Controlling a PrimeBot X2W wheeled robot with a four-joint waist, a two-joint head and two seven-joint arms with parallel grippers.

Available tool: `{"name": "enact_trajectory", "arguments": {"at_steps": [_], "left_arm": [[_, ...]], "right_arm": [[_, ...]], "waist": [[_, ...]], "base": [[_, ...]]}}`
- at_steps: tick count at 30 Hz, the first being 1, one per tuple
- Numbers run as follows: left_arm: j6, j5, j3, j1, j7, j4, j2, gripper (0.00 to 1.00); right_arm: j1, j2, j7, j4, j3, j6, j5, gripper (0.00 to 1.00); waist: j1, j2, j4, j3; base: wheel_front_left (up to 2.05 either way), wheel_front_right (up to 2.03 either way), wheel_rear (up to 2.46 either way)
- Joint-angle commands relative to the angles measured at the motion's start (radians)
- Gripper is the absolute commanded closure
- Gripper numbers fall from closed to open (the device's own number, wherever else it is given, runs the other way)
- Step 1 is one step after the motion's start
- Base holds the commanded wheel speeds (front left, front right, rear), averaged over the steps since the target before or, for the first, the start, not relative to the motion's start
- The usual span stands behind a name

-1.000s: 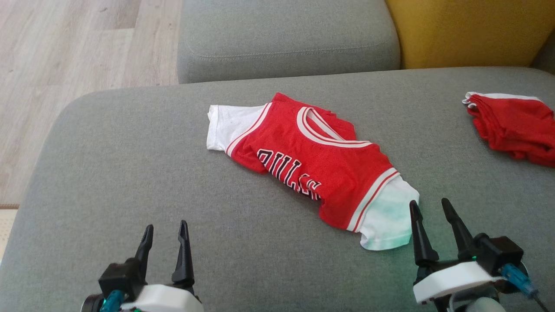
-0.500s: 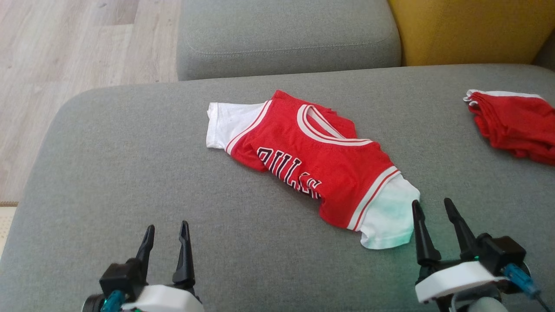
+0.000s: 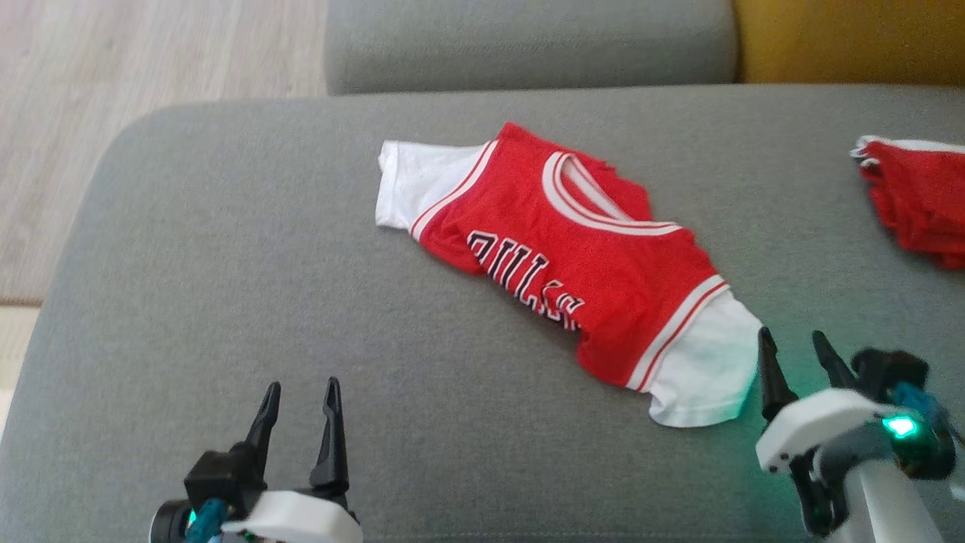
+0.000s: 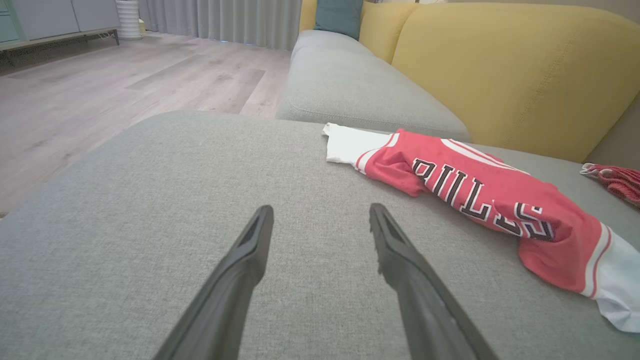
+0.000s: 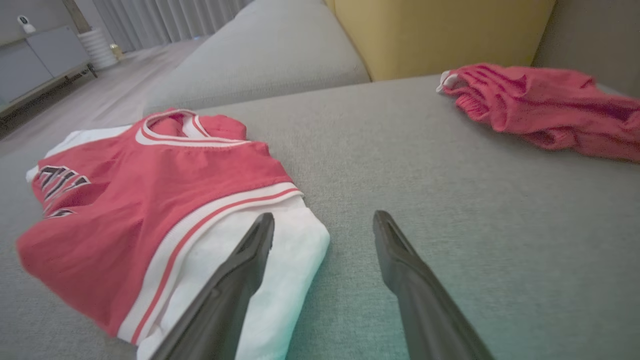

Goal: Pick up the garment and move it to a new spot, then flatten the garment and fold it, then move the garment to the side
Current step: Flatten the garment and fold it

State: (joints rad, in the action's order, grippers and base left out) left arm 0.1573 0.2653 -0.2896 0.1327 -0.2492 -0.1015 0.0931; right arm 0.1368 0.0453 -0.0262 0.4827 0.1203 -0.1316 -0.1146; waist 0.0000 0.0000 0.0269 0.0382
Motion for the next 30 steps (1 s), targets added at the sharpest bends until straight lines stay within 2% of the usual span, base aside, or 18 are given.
{"name": "enact_trajectory", "arguments": {"at_steps": [1, 9, 10, 12, 13, 23, 26, 29, 30], "left_arm": [[-0.001, -0.008, 0.025, -0.06, -0.012, 0.032, -0.003, 0.0], [-0.006, -0.007, 0.02, -0.096, -0.012, 0.021, -0.01, 0.0], [-0.005, -0.007, 0.021, -0.099, -0.012, 0.021, -0.011, 0.0], [-0.005, -0.008, 0.022, -0.101, -0.012, 0.021, -0.012, 0.0], [-0.006, -0.008, 0.023, -0.101, -0.012, 0.02, -0.013, 0.0], [-0.008, -0.012, 0.03, -0.098, -0.013, 0.02, -0.02, 0.0], [-0.01, -0.014, 0.028, -0.097, -0.013, 0.017, -0.022, 0.0], [-0.014, -0.016, 0.026, -0.098, -0.013, 0.015, -0.024, 0.0], [-0.014, -0.016, 0.026, -0.098, -0.013, 0.015, -0.024, 0.0]], "right_arm": [[0.052, 0.005, 0.008, -0.011, -0.021, 0.001, -0.002, 0.0], [0.182, 0.013, 0.119, 0.209, -0.024, 0.001, -0.048, 0.0], [0.192, 0.016, 0.123, 0.222, -0.028, 0.001, -0.058, 0.03], [0.211, 0.026, 0.115, 0.235, -0.035, 0.001, -0.071, 0.6], [0.219, 0.031, 0.106, 0.237, -0.038, 0.001, -0.078, 1.0], [0.314, 0.097, 0.008, 0.162, -0.032, 0.001, -0.106, 1.0], [0.334, 0.085, -0.004, 0.107, -0.079, 0.001, -0.113, 1.0], [0.337, 0.054, -0.001, 0.03, -0.181, 0.001, -0.152, 1.0], [0.337, 0.054, -0.001, 0.03, -0.181, 0.001, -0.152, 1.0]], "waist": [[0.0, 0.0, 0.022, 0.026], [0.0, 0.0, 0.078, 0.089], [0.0, 0.0, 0.082, 0.093], [0.0, 0.0, 0.087, 0.096], [0.0, 0.0, 0.089, 0.097], [0.0, 0.0, 0.079, 0.086], [0.0, 0.0, 0.077, 0.082], [0.0, 0.0, 0.08, 0.08], [0.0, 0.0, 0.08, 0.08]], "base": [[0.0, 0.0, 0.0], [0.0, 0.0, 0.0], [0.0, 0.0, 0.0], [0.0, 0.0, 0.0], [0.0, 0.0, 0.0], [0.0, 0.0, 0.0], [0.0, 0.0, 0.0], [0.0, 0.0, 0.0], [0.0, 0.0, 0.0]]}}
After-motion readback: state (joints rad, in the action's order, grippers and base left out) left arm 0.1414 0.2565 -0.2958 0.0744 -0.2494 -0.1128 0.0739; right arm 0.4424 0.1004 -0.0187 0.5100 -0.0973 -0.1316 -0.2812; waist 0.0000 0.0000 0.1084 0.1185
